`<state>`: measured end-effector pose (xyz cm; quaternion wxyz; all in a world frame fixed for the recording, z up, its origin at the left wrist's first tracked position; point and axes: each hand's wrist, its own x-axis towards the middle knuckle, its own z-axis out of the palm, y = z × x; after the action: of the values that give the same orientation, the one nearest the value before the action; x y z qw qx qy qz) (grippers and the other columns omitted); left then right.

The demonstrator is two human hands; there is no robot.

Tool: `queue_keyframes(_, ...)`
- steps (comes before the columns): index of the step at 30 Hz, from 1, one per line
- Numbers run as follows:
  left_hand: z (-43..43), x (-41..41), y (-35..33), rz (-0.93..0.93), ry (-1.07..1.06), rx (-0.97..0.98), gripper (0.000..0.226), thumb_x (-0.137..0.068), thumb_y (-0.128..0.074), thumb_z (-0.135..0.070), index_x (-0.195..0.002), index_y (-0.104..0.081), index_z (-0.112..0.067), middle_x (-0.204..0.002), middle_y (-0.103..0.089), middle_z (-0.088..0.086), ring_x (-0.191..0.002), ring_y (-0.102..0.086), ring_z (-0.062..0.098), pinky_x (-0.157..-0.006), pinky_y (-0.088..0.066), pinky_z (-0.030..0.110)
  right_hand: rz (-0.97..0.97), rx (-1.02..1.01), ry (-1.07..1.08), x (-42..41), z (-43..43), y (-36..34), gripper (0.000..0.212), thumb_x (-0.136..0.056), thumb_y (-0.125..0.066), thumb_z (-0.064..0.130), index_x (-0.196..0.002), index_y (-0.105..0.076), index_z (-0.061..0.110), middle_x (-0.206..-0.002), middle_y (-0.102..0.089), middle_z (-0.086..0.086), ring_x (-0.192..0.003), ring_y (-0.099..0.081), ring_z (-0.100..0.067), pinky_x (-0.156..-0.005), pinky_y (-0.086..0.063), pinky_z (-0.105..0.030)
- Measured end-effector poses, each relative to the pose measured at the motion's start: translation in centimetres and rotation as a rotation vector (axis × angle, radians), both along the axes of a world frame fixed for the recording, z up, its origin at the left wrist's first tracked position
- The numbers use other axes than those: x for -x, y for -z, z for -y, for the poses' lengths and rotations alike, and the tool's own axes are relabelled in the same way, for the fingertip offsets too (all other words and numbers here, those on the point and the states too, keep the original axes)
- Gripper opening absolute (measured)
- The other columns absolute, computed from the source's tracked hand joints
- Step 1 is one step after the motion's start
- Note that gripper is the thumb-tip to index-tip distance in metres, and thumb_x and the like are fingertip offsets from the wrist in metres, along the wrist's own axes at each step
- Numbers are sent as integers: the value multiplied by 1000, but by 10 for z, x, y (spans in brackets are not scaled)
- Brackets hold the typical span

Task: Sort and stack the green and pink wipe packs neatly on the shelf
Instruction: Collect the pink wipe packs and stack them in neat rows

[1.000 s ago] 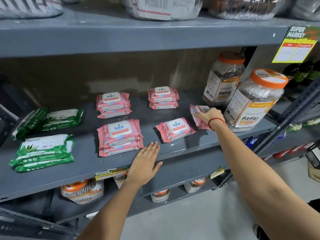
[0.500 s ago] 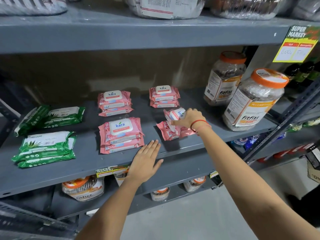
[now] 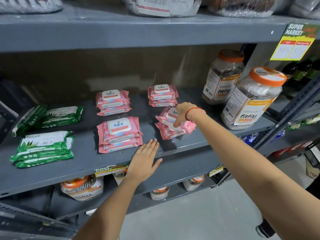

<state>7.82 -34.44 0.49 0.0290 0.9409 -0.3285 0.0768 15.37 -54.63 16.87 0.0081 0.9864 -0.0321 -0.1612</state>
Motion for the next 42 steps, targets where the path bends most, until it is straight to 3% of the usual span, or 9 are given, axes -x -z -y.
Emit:
queue_keyframes(4,0,0,0,4,-4,-1,65,-96,-19,-53,-147,-17,-13,-156,-19,5,-143,-14,18,-115,-7,33,-110,-13,-113,-5,1,-2,80,-73,-80,21,-140,-37,13,-136,-50,-11,-120,-52,-31,-101,-44,-41)
queue_keyframes(8,0,0,0,12,-8,-1,66,-95,-16,-54,-147,-16,-14,-156,-17,4,-144,-13,17,-115,-4,32,-139,20,-209,-10,2,1,86,-75,-77,8,-145,-29,18,-147,-40,-10,-132,-42,-32,-107,-38,-44)
queue_keyframes(16,-1,0,2,9,-5,14,68,-94,-14,-56,-147,-15,-13,-156,-17,4,-144,-12,17,-114,-3,31,-60,-17,-304,-13,10,15,85,-71,-77,1,-142,-34,22,-144,-42,-6,-133,-41,-32,-106,-39,-44)
queue_keyframes(27,0,-1,3,12,2,59,69,-94,-17,-57,-147,-18,-12,-155,-20,6,-143,-16,18,-114,-3,31,36,3,-321,-8,15,28,94,-68,-82,14,-143,-27,23,-147,-37,-8,-133,-39,-33,-107,-36,-47)
queue_keyframes(29,1,1,0,-25,-3,152,67,-94,-22,-55,-147,-16,-14,-156,-17,4,-142,-19,18,-114,-8,31,87,4,-306,-5,18,34,102,-66,-84,21,-147,-21,25,-151,-31,-7,-137,-32,-33,-111,-27,-52)
queue_keyframes(33,9,6,-14,-173,-39,507,67,-94,-43,-44,-148,-10,-23,-158,-6,-3,-140,-25,20,-106,-33,41,229,-67,-225,4,33,50,115,-63,-84,35,-149,-8,29,-152,-24,-8,-140,-21,-31,-114,-16,-56)
queue_keyframes(38,46,-2,-34,-178,-145,687,83,-88,-61,-28,-148,-5,-24,-158,5,3,-142,-18,26,-107,-32,38,249,-182,-150,17,45,66,123,-58,-87,31,-150,-6,27,-152,-17,-10,-140,-18,-34,-113,-20,-54)
queue_keyframes(42,68,-18,-44,-297,-238,724,86,-86,-65,-18,-148,-6,-26,-158,3,7,-139,-25,30,-105,-38,44,317,-277,-108,24,45,77,112,-65,-84,23,-150,-11,27,-152,-20,-14,-137,-27,-37,-109,-31,-51)
